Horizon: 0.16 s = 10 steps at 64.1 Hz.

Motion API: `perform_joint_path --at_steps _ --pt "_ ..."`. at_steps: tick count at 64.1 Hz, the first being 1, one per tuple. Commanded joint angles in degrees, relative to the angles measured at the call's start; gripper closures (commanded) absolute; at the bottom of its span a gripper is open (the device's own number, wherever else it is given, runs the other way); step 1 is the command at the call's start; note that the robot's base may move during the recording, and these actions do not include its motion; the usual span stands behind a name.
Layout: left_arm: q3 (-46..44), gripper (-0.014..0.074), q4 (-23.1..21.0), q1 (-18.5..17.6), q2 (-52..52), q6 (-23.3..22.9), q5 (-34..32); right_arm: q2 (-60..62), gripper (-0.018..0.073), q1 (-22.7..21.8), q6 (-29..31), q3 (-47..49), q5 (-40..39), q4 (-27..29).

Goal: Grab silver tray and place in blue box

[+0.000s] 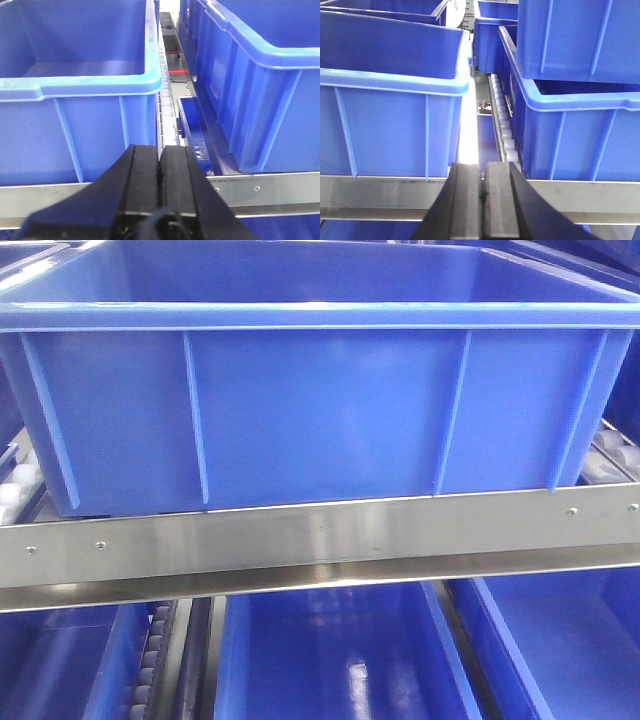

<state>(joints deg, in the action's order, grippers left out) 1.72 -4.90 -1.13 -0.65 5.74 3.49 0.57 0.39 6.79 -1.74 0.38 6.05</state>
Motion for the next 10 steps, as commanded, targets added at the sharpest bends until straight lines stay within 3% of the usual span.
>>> perform_joint_path --at_steps 1,10 --pt "-0.19 0.0692 -0.50 0.10 -1.00 -0.03 -5.24 1.16 0.0505 -0.34 0.00 -0.20 -4.50 -0.01" --pt "-0.19 0.0692 -0.50 0.10 -1.00 -0.03 -5.24 1.16 0.0505 -0.34 0.00 -0.20 -4.50 -0.01"
